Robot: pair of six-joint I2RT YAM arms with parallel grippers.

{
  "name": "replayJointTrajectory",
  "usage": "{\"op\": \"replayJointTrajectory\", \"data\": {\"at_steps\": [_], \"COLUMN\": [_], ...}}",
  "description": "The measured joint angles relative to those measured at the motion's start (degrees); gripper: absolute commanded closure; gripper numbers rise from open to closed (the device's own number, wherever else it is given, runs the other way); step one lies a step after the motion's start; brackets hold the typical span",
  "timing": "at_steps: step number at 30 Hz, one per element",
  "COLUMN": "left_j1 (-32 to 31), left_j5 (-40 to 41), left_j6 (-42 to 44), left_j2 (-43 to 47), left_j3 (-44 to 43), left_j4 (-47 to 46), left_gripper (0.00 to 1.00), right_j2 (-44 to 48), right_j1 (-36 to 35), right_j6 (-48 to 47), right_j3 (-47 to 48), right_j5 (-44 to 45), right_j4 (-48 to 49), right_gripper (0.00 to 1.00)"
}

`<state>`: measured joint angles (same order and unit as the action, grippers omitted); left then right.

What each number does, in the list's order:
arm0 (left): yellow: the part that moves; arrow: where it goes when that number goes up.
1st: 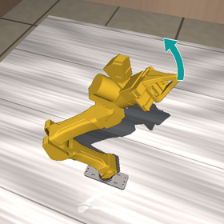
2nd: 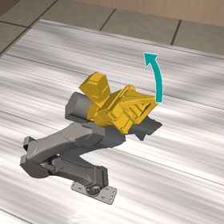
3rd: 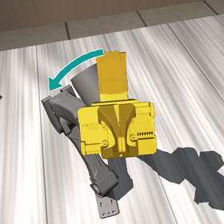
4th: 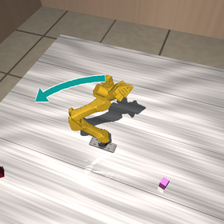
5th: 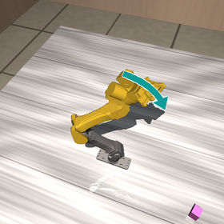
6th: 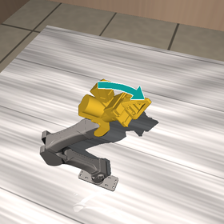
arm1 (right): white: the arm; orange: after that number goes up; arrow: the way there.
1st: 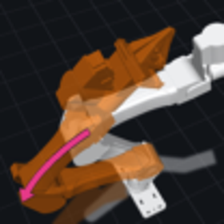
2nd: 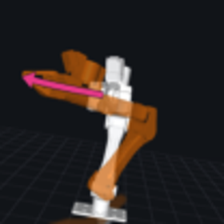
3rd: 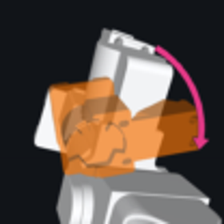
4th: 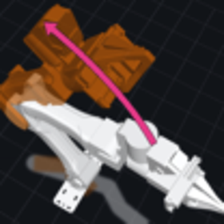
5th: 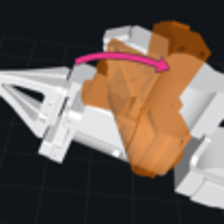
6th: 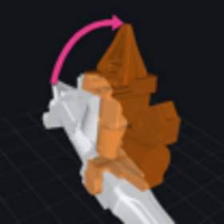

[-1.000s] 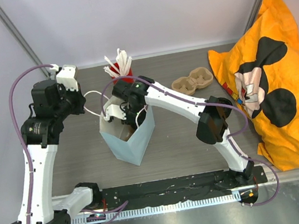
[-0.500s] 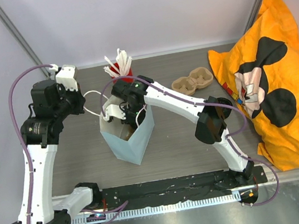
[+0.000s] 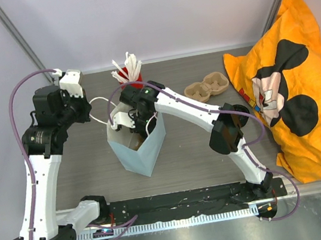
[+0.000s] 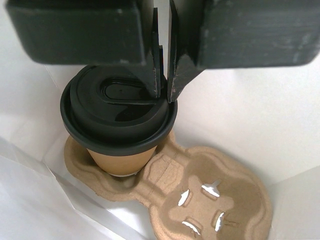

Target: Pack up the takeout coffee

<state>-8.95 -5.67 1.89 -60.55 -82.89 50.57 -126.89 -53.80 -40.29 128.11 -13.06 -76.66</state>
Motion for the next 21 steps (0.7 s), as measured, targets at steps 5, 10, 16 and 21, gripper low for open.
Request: {"op": "replayJointTrajectory", "data": {"at_steps": [5,10,16,21], "left_j1": [0.1,0.1,0.3,0.4], "left_j5": [-0.2,-0.2,-0.4,-0.5], "left_j6": [0.0,0.0,0.0,0.0], "left_j2": [0.0,0.0,0.0,0.1], "left_j3": [0.0,0.0,0.0,0.0], "left_j4": [0.0,0.0,0.0,0.0], "left_gripper": [0.93,0.93,0.93,0.94], "right_j2": [0.0,-0.3,-0.3,-0.3], "right_j1": [0.0,0.0,0.0,0.0], "right_j6": [-0.1,-0.2,-0.2,-0.2], "right_j3": [0.1,0.1,0.2,0.2], "right_j5": [0.0,0.4,0.5,0.8], "right_j4": [-0.1,-0.2,-0.2,-0.2], "right_gripper": [0.8,0.71,0.62,0.53]}}
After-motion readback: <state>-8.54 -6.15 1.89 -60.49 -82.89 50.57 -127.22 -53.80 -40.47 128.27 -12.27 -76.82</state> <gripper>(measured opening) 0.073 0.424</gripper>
